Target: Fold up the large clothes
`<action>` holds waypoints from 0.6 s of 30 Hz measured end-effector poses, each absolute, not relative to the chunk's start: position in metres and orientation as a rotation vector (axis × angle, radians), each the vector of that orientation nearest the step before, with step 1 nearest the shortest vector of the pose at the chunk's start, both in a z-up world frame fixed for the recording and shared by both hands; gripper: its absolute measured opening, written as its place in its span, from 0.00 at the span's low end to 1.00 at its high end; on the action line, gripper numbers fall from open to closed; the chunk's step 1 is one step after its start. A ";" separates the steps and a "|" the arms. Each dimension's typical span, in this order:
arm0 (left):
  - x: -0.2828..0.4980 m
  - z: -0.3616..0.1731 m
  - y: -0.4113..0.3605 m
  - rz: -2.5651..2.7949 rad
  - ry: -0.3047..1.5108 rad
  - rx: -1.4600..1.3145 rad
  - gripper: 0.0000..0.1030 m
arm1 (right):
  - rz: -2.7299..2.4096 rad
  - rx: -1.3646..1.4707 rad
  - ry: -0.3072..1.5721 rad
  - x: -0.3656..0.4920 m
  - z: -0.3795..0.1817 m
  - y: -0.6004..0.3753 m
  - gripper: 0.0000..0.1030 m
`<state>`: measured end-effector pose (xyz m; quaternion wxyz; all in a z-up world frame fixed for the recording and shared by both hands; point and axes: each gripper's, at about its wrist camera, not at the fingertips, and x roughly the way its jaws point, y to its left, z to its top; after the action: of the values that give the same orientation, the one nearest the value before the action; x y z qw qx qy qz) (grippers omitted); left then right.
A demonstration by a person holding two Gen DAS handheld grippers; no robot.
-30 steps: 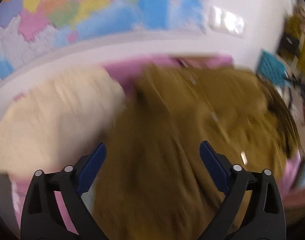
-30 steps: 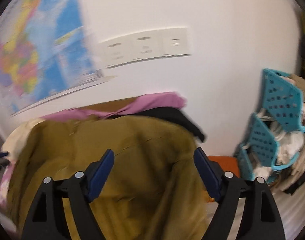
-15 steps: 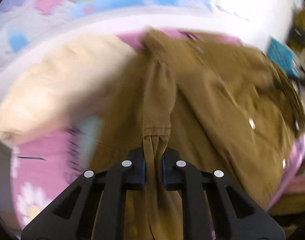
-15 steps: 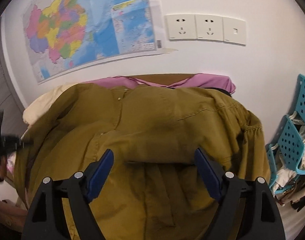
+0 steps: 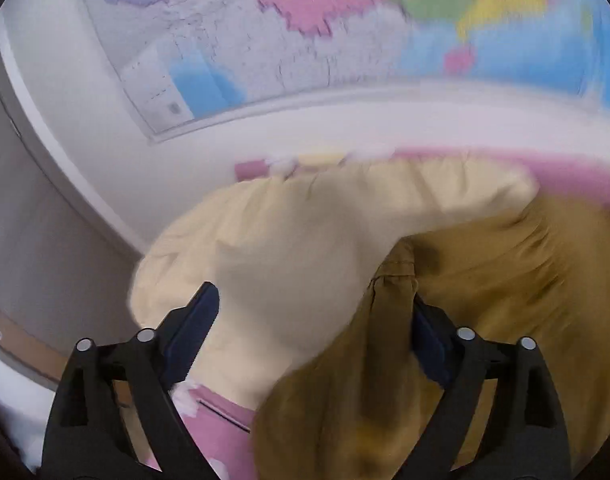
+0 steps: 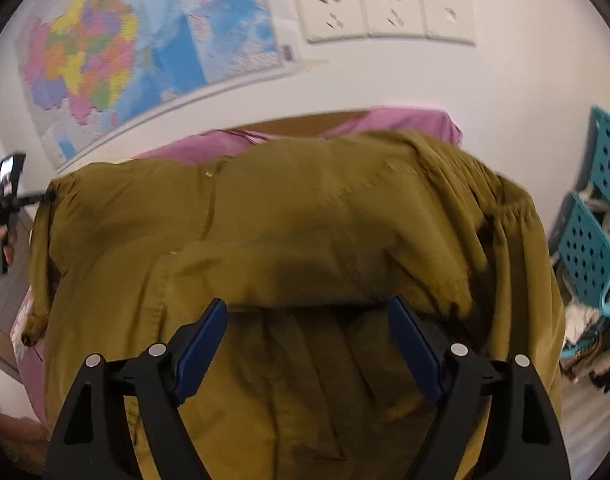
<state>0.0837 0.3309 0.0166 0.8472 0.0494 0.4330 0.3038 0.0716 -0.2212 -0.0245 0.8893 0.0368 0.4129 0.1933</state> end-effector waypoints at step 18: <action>-0.066 -0.074 0.185 -0.268 0.968 -0.316 0.92 | 0.037 -0.148 0.996 0.053 -0.035 -0.325 0.74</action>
<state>-0.0658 0.1853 -0.0740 0.8645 -0.1506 0.4621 -0.1280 0.0533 -0.3248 -0.0350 0.8757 -0.0708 0.4773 0.0177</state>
